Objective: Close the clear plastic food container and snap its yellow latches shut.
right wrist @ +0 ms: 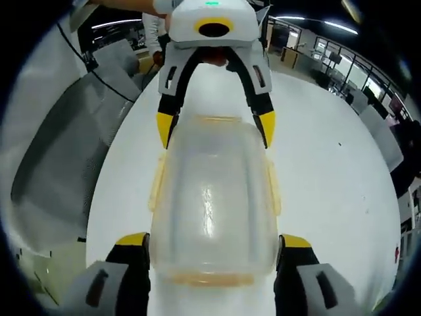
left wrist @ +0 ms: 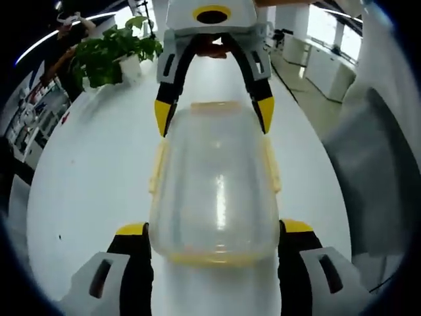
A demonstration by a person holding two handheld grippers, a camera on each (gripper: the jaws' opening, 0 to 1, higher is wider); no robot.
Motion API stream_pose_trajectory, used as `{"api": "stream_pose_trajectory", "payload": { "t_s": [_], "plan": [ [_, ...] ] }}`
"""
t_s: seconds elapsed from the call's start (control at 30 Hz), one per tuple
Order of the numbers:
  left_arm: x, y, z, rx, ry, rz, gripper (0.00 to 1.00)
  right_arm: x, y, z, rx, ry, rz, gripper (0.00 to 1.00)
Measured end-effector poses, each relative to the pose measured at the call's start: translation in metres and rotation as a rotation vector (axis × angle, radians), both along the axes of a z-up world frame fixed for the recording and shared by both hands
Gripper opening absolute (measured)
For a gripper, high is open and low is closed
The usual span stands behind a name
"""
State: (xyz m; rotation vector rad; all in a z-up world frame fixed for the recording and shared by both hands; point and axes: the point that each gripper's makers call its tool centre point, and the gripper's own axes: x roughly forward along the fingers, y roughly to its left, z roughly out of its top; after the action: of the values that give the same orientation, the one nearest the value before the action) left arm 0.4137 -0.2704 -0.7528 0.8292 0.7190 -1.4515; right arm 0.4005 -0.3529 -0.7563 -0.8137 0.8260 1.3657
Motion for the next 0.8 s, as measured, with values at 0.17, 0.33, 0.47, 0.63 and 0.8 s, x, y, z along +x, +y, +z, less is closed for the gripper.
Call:
{"api": "stream_pose_trajectory", "payload": {
  "t_s": [0.17, 0.33, 0.47, 0.63, 0.8],
  "plan": [
    [-0.003, 0.023, 0.0, 0.002, 0.002, 0.011, 0.76, -0.002, 0.022, -0.001, 0.001, 0.0, 0.014, 0.78],
    [-0.005, 0.049, -0.001, 0.001, 0.003, 0.035, 0.76, -0.003, 0.048, -0.001, 0.005, 0.0, 0.028, 0.77],
    [-0.008, 0.071, -0.001, 0.002, 0.002, 0.056, 0.76, -0.004, 0.071, -0.001, 0.001, -0.002, 0.05, 0.77],
    [-0.011, 0.105, -0.002, 0.019, 0.002, 0.073, 0.76, -0.005, 0.106, -0.002, 0.001, -0.003, 0.073, 0.78],
    [-0.012, 0.135, -0.003, 0.022, -0.001, 0.087, 0.77, -0.005, 0.133, -0.002, -0.011, -0.004, 0.087, 0.78]
  ]
}}
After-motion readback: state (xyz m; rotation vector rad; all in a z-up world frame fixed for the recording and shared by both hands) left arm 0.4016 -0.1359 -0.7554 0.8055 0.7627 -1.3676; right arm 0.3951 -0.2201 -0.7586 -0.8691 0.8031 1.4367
